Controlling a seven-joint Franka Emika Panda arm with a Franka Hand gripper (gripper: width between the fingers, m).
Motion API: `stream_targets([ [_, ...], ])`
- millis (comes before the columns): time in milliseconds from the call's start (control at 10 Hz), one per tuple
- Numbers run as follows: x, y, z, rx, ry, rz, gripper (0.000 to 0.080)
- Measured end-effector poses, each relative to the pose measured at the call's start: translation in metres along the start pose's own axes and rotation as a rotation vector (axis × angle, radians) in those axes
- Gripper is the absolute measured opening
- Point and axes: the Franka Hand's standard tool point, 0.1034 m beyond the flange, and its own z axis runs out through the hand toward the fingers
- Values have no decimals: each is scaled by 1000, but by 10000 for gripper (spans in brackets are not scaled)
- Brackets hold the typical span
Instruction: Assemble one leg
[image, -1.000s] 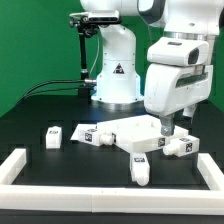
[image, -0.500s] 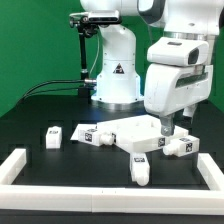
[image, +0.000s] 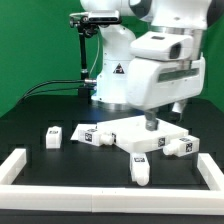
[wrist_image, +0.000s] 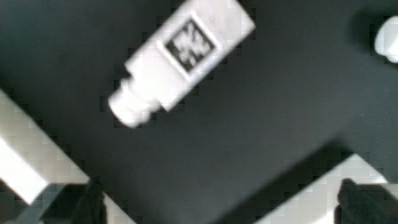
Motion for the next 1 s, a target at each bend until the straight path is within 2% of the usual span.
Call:
stream_targets([
  [100,-5,6,-2,8,0,56,650],
  [200,-15,16,-4,34,-11,114,650],
  [300,-23,27,-4,46,-6,116,650],
  [600,-21,23,-3,48,-8,117,650],
  [800,-29,33,8,40,-5,200,650],
  [900,-30,36,16,47,-13,245,650],
  [1000,-29,34,24,64,-23,316,650],
])
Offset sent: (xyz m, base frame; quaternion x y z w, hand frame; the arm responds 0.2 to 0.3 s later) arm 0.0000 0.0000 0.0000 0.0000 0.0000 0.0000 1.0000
